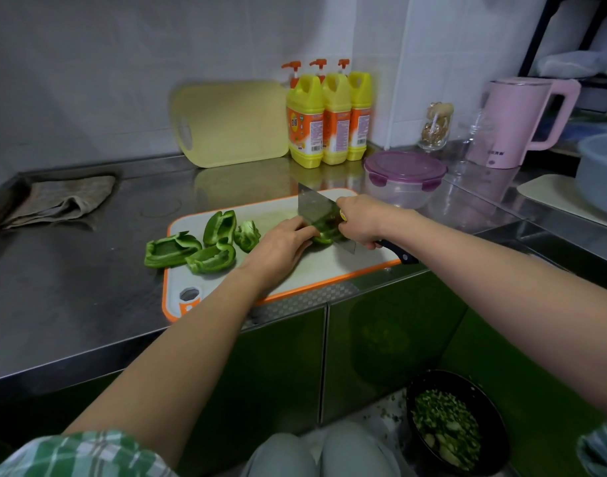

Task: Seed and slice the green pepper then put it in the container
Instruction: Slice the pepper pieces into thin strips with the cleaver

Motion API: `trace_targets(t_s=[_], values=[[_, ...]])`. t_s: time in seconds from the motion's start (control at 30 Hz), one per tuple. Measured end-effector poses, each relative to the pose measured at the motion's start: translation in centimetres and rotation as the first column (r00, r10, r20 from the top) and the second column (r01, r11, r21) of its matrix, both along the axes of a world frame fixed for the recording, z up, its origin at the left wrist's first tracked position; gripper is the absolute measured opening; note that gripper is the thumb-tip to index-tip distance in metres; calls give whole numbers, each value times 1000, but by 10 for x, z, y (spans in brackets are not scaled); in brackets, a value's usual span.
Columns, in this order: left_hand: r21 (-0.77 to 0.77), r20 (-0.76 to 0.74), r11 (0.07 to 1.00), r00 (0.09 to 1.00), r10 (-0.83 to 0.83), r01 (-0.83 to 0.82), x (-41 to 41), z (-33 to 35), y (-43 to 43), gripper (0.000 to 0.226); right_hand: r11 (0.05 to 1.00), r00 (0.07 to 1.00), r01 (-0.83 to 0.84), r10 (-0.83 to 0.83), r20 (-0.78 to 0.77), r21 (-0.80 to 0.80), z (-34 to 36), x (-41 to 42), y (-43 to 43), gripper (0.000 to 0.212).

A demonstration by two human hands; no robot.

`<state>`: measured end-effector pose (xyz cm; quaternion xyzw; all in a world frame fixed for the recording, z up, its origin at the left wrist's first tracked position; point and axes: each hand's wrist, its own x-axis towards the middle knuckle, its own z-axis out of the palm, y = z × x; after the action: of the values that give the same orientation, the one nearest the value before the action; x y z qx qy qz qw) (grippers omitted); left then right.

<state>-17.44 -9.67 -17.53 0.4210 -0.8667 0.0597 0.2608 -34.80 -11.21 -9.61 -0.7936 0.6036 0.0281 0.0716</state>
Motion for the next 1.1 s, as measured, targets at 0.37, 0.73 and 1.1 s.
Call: trace_targets(t_s=[0.37, 0.73, 1.1], values=[[69, -42, 998, 999, 8, -5, 6, -5, -4, 22, 995, 998, 54, -50, 49, -87, -22, 23, -16, 23], [85, -80, 996, 997, 16, -9, 7, -5, -2, 20, 997, 958, 53, -36, 286, -54, -9, -5, -12, 29], [74, -89, 997, 996, 3, 4, 7, -7, -2, 20, 999, 994, 29, -32, 109, 29, -11, 3, -4, 31]])
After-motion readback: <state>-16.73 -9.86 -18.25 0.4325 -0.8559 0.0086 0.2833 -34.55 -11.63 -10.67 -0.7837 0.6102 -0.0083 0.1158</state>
